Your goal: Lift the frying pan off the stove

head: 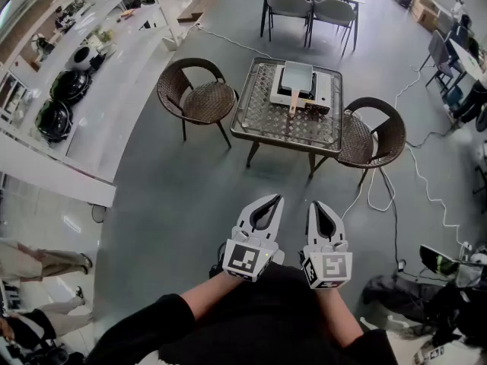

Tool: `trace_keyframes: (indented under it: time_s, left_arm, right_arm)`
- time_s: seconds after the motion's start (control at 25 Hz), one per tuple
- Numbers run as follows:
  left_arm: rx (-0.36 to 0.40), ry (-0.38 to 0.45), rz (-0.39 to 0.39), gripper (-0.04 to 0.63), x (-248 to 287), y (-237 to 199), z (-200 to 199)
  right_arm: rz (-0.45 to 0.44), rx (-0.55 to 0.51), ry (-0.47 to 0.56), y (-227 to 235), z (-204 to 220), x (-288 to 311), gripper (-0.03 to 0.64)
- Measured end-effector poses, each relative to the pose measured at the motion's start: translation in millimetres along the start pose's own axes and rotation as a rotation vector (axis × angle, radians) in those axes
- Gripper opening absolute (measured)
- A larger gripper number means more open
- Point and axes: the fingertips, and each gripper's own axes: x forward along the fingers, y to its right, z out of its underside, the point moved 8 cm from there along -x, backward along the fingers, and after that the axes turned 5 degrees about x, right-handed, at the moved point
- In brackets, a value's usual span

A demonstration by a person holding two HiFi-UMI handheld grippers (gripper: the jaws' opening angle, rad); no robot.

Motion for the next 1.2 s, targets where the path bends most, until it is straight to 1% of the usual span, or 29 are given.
trace_keyframes:
  time_s: [0.2,0.36,0.64,0.76,0.92,1.08,1.2]
  left_arm:
    - [-0.001,0.002,-0.022,0.015,9,10,-4]
    - [-0.022,-0.008,-0.043,0.015,17,19,6]
    - [-0.013,-0.045,-0.081,0.015,23,24,14]
    - [-0.011,-0.057,-0.078,0.015,30,21,19]
    - [-0.013,-0.065,-0.058,0.015,40,12,19]
    - [-0.019,-0.075,-0.033,0.015,59,-3,27]
    - [-0.027,-0.074,-0.026,0.015,80,-20,33]
  right_arm:
    - [-0.032,-0.002,0.037,17,-4,-9,0.029]
    - [-0.006,0.014,0.092,40,4,-21,0.029]
    - [0.004,0.048,0.071,66,18,-28,0.029]
    - [0.025,0.071,0.068,74,21,-26,0.029]
    - [0.040,0.071,0.055,74,18,-16,0.029]
    - [0.055,0.067,0.049,78,17,-2,0.029]
    - [0.074,0.062,0.018,87,17,21,0.029]
